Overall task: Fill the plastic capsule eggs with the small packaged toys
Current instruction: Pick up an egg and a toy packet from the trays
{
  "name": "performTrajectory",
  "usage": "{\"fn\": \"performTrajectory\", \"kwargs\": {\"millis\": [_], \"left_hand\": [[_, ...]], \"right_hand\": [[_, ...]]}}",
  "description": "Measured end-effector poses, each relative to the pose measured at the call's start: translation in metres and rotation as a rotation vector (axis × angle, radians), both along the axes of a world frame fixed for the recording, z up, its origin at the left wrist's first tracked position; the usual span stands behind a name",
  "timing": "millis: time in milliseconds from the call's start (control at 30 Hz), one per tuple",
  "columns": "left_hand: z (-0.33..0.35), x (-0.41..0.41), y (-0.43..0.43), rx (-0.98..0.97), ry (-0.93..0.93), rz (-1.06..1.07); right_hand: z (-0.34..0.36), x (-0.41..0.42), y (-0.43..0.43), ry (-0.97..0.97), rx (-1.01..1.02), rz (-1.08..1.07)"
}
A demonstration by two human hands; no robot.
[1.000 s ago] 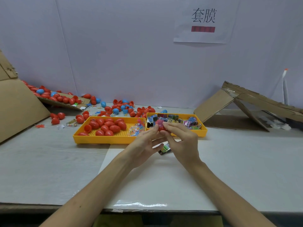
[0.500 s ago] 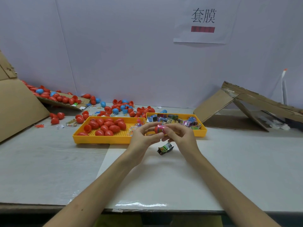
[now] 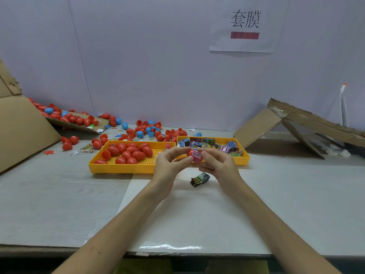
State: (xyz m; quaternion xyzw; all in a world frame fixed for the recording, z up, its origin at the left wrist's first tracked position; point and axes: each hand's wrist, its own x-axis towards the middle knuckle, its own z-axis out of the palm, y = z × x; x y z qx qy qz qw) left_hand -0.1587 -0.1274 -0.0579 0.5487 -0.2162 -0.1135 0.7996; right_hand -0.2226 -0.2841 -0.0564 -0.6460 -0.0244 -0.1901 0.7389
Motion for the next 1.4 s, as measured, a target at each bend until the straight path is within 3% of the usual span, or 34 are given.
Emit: {"fn": "performTrajectory", "kwargs": {"millis": [133,300,400,800,1100,1400], "left_hand": [[0.0004,-0.0001,0.0003,0.069,-0.094,0.056],[-0.002,-0.0048,-0.0029,0.282,-0.461,0.251],[-0.0038,-0.0066,-0.0029,0.328,-0.572,0.334],[-0.0029,-0.0053,-0.0013,0.387,-0.564,0.459],[-0.0009,-0.0042,-0.0015,0.358,-0.525,0.329],[0.0014,-0.0042,0.0005,0.231,-0.387,0.275]], "right_hand": [[-0.0023,0.0018,-0.0016,-0.017,-0.013,-0.019],[-0.0064,0.0049,-0.0045,-0.06,-0.08,-0.118],[-0.0072,0.0049,-0.0037,-0.071,-0.086,-0.141],[-0.0076,0.0038,-0.0014,-0.068,-0.109,-0.143],[-0.0064,0.0051,-0.0044,-0.072,-0.106,-0.157],[-0.0056,0.005,-0.0046,-0.053,0.051,0.007]]}}
